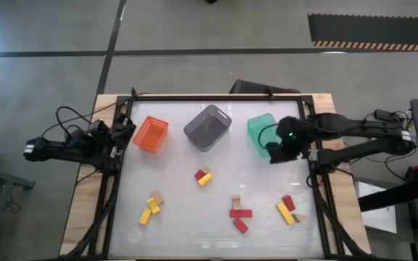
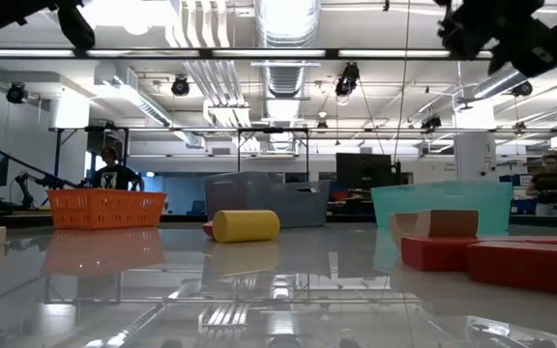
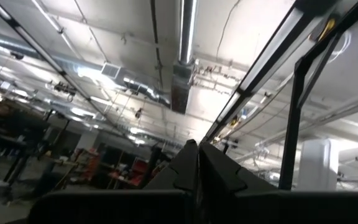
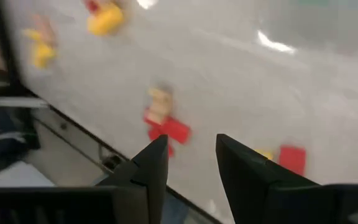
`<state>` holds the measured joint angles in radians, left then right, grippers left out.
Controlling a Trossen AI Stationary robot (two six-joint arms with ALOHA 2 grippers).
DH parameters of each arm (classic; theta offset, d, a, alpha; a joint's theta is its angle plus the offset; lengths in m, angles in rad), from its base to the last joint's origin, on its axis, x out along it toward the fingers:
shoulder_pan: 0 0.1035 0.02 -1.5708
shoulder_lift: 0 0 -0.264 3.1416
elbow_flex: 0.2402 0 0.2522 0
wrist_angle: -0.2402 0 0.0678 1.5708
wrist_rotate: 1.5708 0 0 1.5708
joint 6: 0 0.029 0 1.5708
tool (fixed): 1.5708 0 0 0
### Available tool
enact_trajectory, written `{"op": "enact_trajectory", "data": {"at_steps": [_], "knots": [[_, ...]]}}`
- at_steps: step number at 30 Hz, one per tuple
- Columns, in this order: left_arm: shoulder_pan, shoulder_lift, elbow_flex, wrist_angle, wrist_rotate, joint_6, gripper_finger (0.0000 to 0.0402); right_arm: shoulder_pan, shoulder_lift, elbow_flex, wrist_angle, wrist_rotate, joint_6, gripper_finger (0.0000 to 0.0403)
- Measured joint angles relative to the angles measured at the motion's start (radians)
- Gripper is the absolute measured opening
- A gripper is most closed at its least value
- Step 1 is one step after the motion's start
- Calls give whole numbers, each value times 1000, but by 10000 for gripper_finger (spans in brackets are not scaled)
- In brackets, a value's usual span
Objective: Sort & place blocks by color
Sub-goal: Put the red block into the orange bin
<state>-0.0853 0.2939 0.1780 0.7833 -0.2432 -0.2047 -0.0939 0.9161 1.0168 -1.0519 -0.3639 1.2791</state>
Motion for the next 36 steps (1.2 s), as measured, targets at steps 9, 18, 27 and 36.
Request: {"op": "enact_trajectory", "data": {"at_steps": [9,18,27,36], "knots": [[0,46,0,89,0,7,0,114,104,-13,1,-21,67,113],[0,192,32,88,-190,-105,0,264,190,-12,2,-21,119,95],[0,388,109,89,-193,-156,0,394,274,-24,-3,-20,239,104],[0,499,143,97,-193,-217,0,453,322,-100,-18,-37,269,186]]}}
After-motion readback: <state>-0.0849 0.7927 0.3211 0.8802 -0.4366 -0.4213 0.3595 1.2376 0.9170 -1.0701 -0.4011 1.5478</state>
